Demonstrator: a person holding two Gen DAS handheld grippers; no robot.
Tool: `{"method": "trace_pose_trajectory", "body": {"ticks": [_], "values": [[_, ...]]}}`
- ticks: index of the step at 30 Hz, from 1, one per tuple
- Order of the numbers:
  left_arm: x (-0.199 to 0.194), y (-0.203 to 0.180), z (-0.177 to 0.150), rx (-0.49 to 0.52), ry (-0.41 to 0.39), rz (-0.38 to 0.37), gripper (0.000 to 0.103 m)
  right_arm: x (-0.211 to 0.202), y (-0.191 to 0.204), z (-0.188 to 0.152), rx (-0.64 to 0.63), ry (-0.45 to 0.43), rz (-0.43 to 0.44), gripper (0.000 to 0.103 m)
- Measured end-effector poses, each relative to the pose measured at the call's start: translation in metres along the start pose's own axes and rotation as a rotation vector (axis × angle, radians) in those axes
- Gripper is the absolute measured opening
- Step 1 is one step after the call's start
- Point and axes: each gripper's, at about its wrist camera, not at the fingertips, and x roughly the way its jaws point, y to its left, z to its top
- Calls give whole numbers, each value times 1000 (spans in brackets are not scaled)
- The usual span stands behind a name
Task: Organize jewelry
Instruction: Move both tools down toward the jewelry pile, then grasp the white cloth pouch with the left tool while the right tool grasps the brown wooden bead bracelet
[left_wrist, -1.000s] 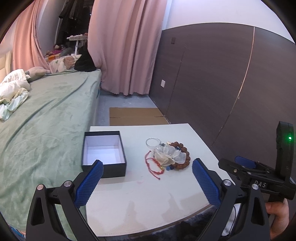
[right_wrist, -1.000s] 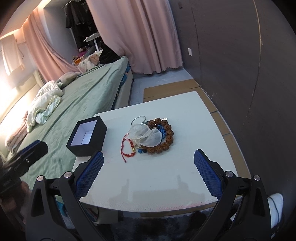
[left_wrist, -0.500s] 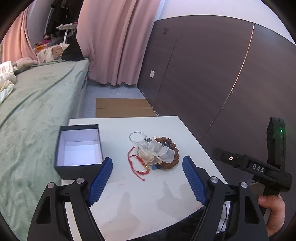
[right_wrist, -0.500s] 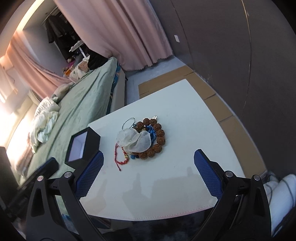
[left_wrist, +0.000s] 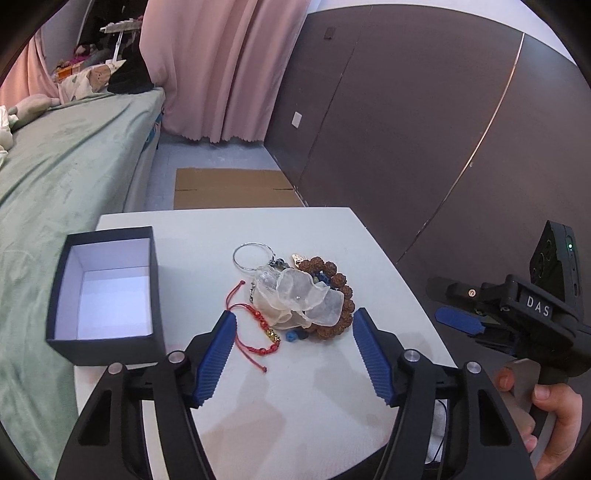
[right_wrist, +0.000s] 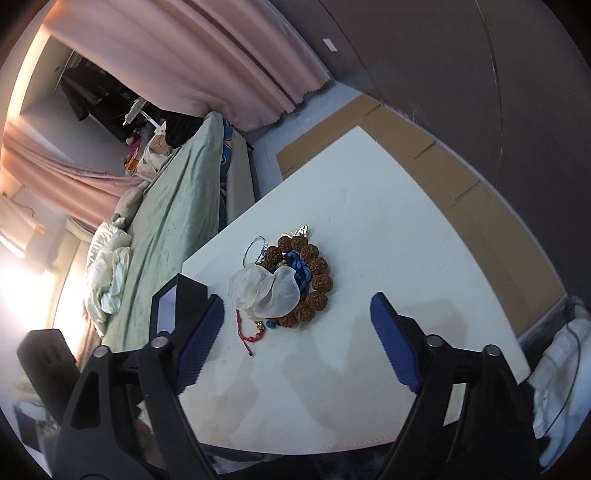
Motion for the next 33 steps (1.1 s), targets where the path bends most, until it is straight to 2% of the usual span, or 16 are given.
{"method": "trace_pose_trajectory", "body": {"ticks": [6,14,17,20,24,33], "values": [[30,7,7,-15,41,-2,57,16,-3,11,42,32,-6,70],[66,22,10,-88,93,-14,50,35,-11,14,100,69,-12,66],[83,24,9,-104,116,-1,40,44,-13,15,122,90,-8,66],[94,28,8,-131,144,16,19,53,-13,18,133,107,-10,63],[92,28,9,-135,152,-4,2,63,-13,22,131,123,-35,59],[60,25,20,-125,74,-28,0,87,-8,20,84,147,-122,46]]}}
